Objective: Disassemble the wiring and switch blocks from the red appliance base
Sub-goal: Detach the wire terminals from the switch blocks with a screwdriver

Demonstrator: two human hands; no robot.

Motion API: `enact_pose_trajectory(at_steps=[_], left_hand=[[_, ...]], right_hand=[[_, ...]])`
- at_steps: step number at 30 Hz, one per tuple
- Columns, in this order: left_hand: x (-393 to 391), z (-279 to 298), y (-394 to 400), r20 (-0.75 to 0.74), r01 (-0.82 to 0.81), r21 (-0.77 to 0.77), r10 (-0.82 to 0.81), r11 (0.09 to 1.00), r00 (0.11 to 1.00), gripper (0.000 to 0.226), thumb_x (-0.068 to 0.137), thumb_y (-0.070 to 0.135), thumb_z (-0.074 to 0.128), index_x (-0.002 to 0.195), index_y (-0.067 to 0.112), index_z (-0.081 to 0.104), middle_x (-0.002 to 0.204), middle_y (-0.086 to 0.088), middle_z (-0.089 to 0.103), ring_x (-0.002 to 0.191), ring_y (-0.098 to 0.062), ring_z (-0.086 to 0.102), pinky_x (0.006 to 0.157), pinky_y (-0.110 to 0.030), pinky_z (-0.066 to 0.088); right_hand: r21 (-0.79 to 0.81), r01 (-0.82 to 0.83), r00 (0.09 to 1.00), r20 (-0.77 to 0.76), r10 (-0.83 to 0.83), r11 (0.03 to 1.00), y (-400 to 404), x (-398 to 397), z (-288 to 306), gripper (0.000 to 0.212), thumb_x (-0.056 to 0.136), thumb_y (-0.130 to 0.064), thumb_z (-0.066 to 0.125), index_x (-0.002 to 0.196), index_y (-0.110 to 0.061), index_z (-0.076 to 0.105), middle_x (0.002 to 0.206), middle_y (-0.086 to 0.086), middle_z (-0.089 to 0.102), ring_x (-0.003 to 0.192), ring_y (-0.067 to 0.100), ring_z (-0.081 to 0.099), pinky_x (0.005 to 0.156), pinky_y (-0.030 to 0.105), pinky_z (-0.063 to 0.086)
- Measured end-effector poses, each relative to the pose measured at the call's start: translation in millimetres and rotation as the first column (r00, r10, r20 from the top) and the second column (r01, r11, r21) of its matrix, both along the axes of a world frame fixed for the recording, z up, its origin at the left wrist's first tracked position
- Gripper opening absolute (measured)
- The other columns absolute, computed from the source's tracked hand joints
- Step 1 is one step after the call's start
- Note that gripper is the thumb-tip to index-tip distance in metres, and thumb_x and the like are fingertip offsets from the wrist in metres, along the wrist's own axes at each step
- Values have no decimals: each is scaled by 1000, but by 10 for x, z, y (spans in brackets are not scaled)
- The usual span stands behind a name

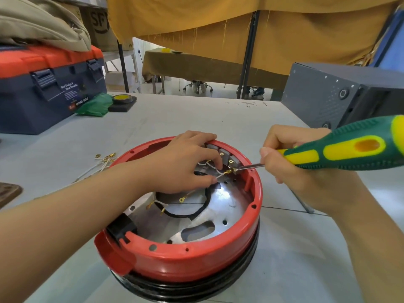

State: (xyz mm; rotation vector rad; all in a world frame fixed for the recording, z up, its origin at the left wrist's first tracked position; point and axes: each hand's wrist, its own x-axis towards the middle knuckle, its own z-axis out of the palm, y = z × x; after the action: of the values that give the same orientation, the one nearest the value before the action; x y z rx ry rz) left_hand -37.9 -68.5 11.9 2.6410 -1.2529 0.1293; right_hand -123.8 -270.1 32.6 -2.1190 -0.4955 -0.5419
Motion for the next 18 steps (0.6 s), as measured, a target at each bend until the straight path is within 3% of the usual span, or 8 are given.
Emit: enact_pose_trajectory(at_steps=[4,12,18], left_hand=[[3,-2,-13,7,-10,8,10,1000,1000,26,86,47,56,111,42,58,154,2,21,141,-16,14,116,-37,16],[9,-6,-20,7,-5,19,5,1000,1000,26,86,47,55,112,44,59,154,1,20,141,-18,13,116,-39,16],[11,-13,-21,14,-7,17,7,1000,1000,26,86,47,55,111,44,59,154,2,20,141,-17,14,116,-38,16]], right_hand=[[-12,62,998,29,-62,998,4,1,-18,33,83,-17,55,56,-3,44,54,17,46,44,14,41,45,21,35],[143,72,997,26,-76,987,-44,101,-85,29,78,-14,49,59,7,44,47,16,44,39,7,38,44,10,31],[192,74,995,46,-84,979,-17,106,-99,29,78,-13,48,59,8,44,44,13,39,39,7,35,43,13,31]])
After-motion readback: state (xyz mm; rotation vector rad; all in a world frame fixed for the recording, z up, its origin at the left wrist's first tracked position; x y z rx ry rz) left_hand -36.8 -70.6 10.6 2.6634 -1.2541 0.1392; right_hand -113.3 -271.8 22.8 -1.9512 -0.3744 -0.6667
